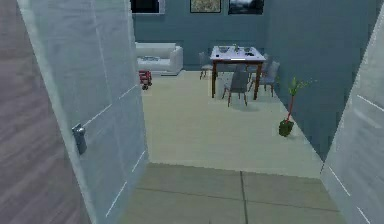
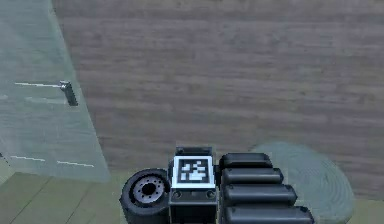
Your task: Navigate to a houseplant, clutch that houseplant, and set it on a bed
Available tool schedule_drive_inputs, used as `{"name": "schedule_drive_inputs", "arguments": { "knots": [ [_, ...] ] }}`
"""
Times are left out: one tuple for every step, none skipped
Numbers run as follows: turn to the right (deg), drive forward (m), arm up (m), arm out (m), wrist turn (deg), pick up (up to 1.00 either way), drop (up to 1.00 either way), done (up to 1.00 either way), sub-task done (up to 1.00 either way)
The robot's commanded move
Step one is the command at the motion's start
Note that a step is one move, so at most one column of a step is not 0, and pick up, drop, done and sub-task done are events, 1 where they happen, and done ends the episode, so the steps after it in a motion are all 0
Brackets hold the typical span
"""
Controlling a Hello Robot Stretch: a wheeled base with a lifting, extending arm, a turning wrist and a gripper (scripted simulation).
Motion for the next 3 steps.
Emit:
{"name": "schedule_drive_inputs", "arguments": {
  "knots": [
    [0.0, 1.00, 0.00, 0.00, 0.0, 0.00, 0.00, 0.00, 0.00],
    [0.0, 0.95, 0.00, 0.00, 0.0, 0.00, 0.00, 0.00, 0.00],
    [-9.0, 0.00, 0.00, 0.00, 0.0, 0.00, 0.00, 0.00, 0.00]
  ]
}}
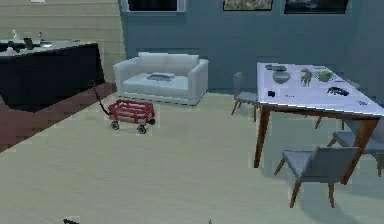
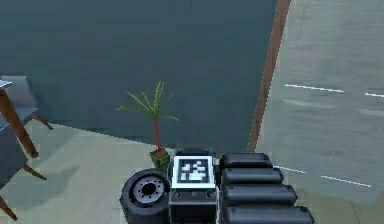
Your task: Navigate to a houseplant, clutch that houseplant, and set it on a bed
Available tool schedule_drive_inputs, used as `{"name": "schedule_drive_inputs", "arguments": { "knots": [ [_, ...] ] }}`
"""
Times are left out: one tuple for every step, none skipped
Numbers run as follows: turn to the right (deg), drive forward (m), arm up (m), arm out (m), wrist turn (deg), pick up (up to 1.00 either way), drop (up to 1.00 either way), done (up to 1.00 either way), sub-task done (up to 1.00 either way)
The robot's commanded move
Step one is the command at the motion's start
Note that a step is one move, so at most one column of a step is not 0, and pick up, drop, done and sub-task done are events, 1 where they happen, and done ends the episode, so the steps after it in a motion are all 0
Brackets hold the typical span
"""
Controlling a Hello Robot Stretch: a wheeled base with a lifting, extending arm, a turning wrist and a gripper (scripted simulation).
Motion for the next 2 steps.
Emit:
{"name": "schedule_drive_inputs", "arguments": {
  "knots": [
    [0.0, 0.95, 0.00, 0.00, 0.0, 0.00, 0.00, 0.00, 0.00],
    [-45.0, 0.00, 0.00, 0.00, 0.0, 0.00, 0.00, 0.00, 0.00]
  ]
}}
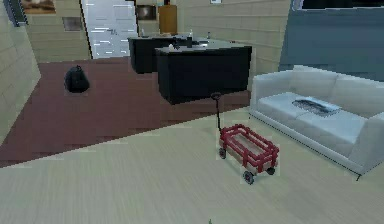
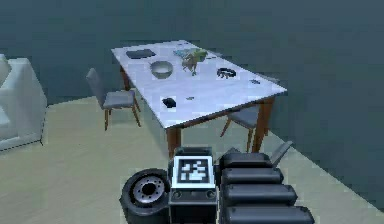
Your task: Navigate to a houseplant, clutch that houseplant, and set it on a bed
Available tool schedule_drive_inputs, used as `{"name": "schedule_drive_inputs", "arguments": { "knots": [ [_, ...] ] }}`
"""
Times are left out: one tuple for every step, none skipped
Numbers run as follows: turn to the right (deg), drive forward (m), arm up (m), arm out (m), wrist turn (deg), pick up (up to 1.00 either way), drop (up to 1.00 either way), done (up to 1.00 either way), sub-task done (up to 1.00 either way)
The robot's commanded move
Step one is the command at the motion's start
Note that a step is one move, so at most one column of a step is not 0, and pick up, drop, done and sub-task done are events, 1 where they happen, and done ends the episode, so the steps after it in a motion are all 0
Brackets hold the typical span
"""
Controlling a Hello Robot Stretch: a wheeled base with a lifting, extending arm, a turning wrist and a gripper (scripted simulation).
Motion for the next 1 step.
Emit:
{"name": "schedule_drive_inputs", "arguments": {
  "knots": [
    [0.0, 0.05, 0.00, 0.00, 0.0, 0.00, 0.00, 0.00, 0.00]
  ]
}}
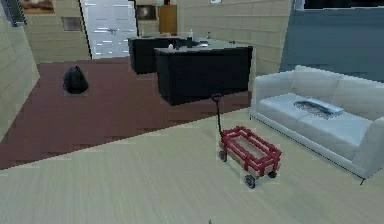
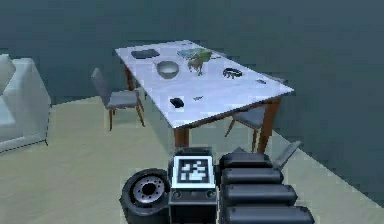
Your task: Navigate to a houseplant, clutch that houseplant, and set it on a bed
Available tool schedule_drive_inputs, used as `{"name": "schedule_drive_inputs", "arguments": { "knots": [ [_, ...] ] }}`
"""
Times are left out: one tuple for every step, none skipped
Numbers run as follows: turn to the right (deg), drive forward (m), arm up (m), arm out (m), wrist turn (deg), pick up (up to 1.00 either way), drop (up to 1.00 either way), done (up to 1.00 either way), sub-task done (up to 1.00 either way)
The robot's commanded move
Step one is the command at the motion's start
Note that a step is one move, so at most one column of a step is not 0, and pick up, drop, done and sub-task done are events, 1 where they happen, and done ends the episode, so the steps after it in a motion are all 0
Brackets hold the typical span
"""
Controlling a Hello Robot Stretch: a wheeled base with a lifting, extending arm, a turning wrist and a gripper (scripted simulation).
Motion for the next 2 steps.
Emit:
{"name": "schedule_drive_inputs", "arguments": {
  "knots": [
    [0.0, 0.65, 0.00, 0.00, 0.0, 0.00, 0.00, 0.00, 0.00],
    [-27.0, 0.00, 0.00, 0.00, 0.0, 0.00, 0.00, 0.00, 0.00]
  ]
}}
